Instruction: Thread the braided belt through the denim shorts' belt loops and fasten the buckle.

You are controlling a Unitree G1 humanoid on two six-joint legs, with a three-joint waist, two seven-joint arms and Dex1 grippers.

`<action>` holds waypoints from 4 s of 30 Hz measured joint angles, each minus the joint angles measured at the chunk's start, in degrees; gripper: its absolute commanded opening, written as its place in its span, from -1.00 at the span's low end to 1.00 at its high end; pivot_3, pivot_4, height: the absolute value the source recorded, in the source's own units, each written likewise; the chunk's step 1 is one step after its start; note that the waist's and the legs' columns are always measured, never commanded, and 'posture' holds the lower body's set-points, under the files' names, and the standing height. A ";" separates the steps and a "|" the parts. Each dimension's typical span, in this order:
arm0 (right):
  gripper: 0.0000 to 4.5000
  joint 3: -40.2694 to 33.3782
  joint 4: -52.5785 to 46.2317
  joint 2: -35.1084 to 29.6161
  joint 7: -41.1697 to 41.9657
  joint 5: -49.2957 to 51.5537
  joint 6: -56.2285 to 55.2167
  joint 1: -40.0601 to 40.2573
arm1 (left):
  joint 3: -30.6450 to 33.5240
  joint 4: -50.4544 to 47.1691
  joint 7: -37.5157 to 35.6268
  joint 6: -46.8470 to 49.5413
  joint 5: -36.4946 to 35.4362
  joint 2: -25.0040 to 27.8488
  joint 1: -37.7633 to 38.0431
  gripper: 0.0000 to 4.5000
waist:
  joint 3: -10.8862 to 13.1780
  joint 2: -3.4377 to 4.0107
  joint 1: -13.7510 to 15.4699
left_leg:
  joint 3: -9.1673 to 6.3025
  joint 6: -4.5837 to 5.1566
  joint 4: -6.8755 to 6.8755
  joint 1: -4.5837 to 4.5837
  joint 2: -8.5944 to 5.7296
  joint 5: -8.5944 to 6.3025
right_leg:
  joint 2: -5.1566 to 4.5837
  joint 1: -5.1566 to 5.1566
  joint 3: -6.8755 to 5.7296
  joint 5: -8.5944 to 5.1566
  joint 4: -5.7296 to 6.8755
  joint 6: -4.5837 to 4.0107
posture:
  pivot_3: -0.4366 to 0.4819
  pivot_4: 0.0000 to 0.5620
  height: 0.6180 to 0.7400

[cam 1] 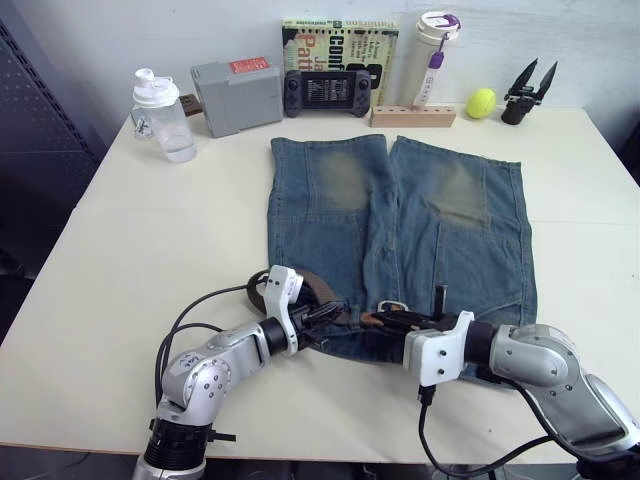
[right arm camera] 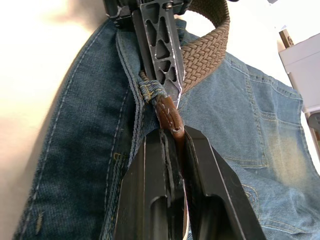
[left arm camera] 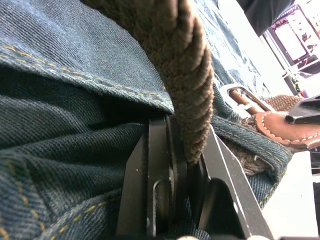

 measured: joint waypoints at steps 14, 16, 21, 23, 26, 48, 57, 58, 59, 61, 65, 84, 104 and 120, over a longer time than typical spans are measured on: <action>-1.00 -0.28 0.11 0.45 -1.43 -0.44 -0.23 1.24 | 5.07 -9.07 -5.57 2.17 -5.11 7.63 5.75 0.77 | 0.00 0.00 -1.30 | -0.16 -0.01 -0.05 0.02 0.09 0.00 | 0.02 -0.04 0.05 -0.01 0.03 -0.01 | -0.05 -0.47 0.85; -1.00 -0.24 0.56 0.80 -1.99 -0.44 -0.71 1.05 | 8.01 -12.12 -9.54 2.56 -7.76 12.47 9.17 0.77 | 0.03 0.00 -1.49 | -0.22 -0.01 -0.02 0.01 0.11 -0.01 | 0.03 -0.10 0.08 -0.02 0.07 -0.04 | -0.05 -0.47 0.85; -1.00 -0.37 2.76 1.25 -3.39 -0.43 -3.33 0.37 | 17.49 -16.13 -23.32 0.94 -12.14 27.24 16.32 0.77 | 0.11 0.15 -1.28 | -0.21 -0.07 0.02 0.02 0.08 -0.03 | 0.01 -0.13 0.11 -0.09 0.16 -0.16 | -0.05 -0.47 0.85; -1.00 -0.44 3.38 1.24 -3.54 -0.18 -4.24 0.14 | 19.28 -15.78 -28.46 -0.32 -12.49 31.43 16.83 0.77 | 0.11 0.14 -1.29 | -0.21 -0.07 0.00 0.01 0.07 -0.04 | 0.01 -0.13 0.14 -0.09 0.11 -0.16 | -0.05 -0.47 0.85; -1.00 -0.95 4.59 1.00 -3.52 0.64 -5.80 0.67 | 22.66 -11.64 -34.74 -1.22 -14.98 36.09 11.09 0.51 | 0.15 0.19 -1.19 | -0.13 -0.07 0.01 -0.01 0.06 -0.04 | 0.02 -0.14 0.09 -0.09 0.15 -0.16 | -0.05 -0.47 0.85; -1.00 -3.51 7.43 0.20 -3.52 3.32 -8.58 1.43 | -6.01 66.78 -45.99 -49.51 29.47 18.98 -39.33 -0.78 | 0.28 -0.06 -1.35 | 0.33 -0.08 0.01 -0.08 0.00 -0.02 | 0.06 -0.27 -0.05 -0.06 0.33 -0.04 | -0.05 -0.47 0.85; -1.00 -9.66 5.66 -2.18 -1.91 9.16 -5.86 4.14 | -7.26 69.95 -47.03 -60.57 34.88 19.15 -39.53 -0.78 | 0.23 -0.07 -1.37 | 0.36 -0.07 0.02 0.01 0.00 -0.02 | 0.03 -0.23 -0.04 -0.06 0.39 -0.03 | -0.05 -0.47 0.85; -1.00 -11.59 4.94 -2.59 -1.19 11.20 -4.94 4.81 | -7.33 69.99 -47.03 -62.10 35.59 19.07 -39.39 -0.78 | 0.22 -0.06 -1.30 | 0.35 -0.06 0.03 0.01 0.00 -0.02 | 0.03 -0.22 -0.05 -0.06 0.40 -0.03 | -0.05 -0.47 0.85; -1.00 -19.19 5.20 -5.75 1.43 16.98 -2.11 6.20 | -6.99 70.01 -46.93 -63.46 35.67 18.62 -38.73 -0.78 | 0.20 -0.04 -1.20 | 0.35 -0.02 0.07 -0.01 -0.02 -0.04 | 0.00 -0.22 -0.05 -0.05 0.41 -0.01 | -0.05 -0.47 0.85; -1.00 -24.75 7.16 -7.30 2.56 19.58 -0.25 6.78 | -6.58 70.05 -46.81 -64.08 35.70 18.63 -38.29 -0.78 | 0.15 -0.13 -1.25 | 0.35 0.01 0.07 0.04 -0.01 -0.05 | 0.01 -0.15 -0.07 -0.04 0.40 0.01 | -0.05 -0.47 0.85; -1.00 -30.71 10.41 -8.84 5.95 24.09 2.16 7.83 | -6.13 70.44 -46.42 -65.56 36.00 18.34 -37.86 -0.78 | 0.08 -0.08 -1.29 | 0.35 0.01 0.06 0.07 0.00 -0.05 | 0.01 -0.13 -0.07 -0.04 0.40 0.01 | -0.05 -0.47 0.85; -1.00 -25.85 4.32 -8.85 7.31 27.50 10.92 -0.60 | -2.12 61.85 -47.95 -67.66 35.71 19.08 -31.48 -0.78 | -0.01 0.04 -1.44 | 0.34 0.01 0.08 -0.05 0.02 -0.05 | 0.01 -0.25 -0.09 -0.04 0.41 0.01 | -0.05 -0.47 0.85; -1.00 -11.12 1.42 -8.31 6.90 20.42 12.61 -11.45 | -6.81 12.68 -38.00 -31.12 26.80 13.59 -28.46 0.94 | 0.13 -0.14 -1.34 | 0.14 0.01 0.21 -0.17 0.02 -0.05 | 0.00 -0.26 -0.07 -0.04 0.43 0.01 | -0.05 -0.47 0.85; -1.00 -11.10 1.69 -7.43 6.71 19.44 12.19 -12.08 | -11.70 11.26 -33.70 -29.50 33.04 11.79 -26.59 -0.26 | 0.13 -0.14 -1.29 | 0.14 0.01 0.22 -0.18 0.02 -0.05 | 0.00 -0.26 -0.07 -0.04 0.42 0.01 | -0.05 -0.47 0.85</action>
